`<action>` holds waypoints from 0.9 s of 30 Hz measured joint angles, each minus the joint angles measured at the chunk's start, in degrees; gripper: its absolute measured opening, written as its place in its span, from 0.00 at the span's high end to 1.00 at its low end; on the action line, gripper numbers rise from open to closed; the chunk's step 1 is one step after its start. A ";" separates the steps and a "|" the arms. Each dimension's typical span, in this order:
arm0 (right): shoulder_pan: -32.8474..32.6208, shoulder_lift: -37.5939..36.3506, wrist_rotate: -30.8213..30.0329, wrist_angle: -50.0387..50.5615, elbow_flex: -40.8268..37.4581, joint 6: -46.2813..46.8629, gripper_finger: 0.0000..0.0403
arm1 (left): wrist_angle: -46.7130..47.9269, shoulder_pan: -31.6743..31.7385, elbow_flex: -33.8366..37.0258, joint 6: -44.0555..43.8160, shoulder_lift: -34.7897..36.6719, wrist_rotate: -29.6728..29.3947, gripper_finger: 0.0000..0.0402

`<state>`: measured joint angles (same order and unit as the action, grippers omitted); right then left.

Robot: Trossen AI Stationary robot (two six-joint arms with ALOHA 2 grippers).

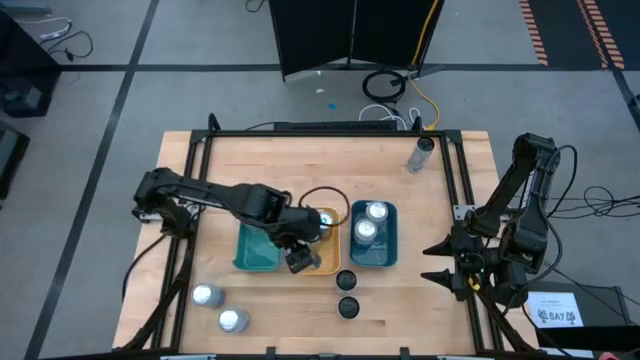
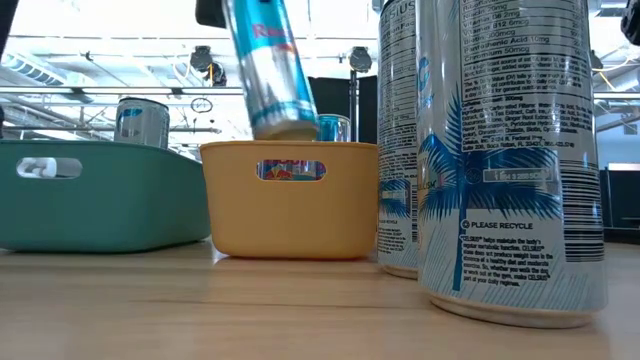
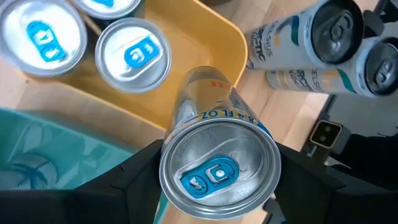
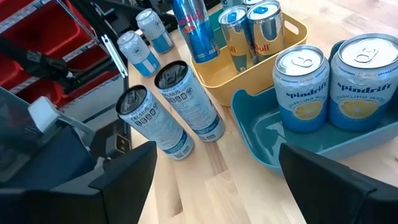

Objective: Sort soda cans
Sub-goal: Put the lower left blue can into the yellow bin

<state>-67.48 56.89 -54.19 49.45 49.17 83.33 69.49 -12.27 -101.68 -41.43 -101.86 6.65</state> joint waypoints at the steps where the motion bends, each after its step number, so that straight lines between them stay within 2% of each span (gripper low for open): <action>1: 0.00 0.58 0.02 -0.01 0.00 0.01 0.18 | 0.02 -0.02 -0.76 0.02 -0.93 -0.16 0.35; 13: 0.00 5.02 0.17 -1.77 0.00 1.60 0.18 | 1.64 0.20 -11.11 3.60 -12.40 -2.55 0.35; 21: -0.01 5.31 0.30 -2.19 0.00 1.49 0.18 | 11.71 1.22 -20.08 10.92 -18.51 -8.17 0.35; 27: 0.00 5.31 0.47 -2.16 0.00 0.77 0.18 | 11.50 1.42 -22.50 18.33 -21.02 -9.27 0.35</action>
<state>-67.48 62.19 -53.71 47.29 49.17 84.10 80.99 -10.85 -124.18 -23.10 -122.89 -2.62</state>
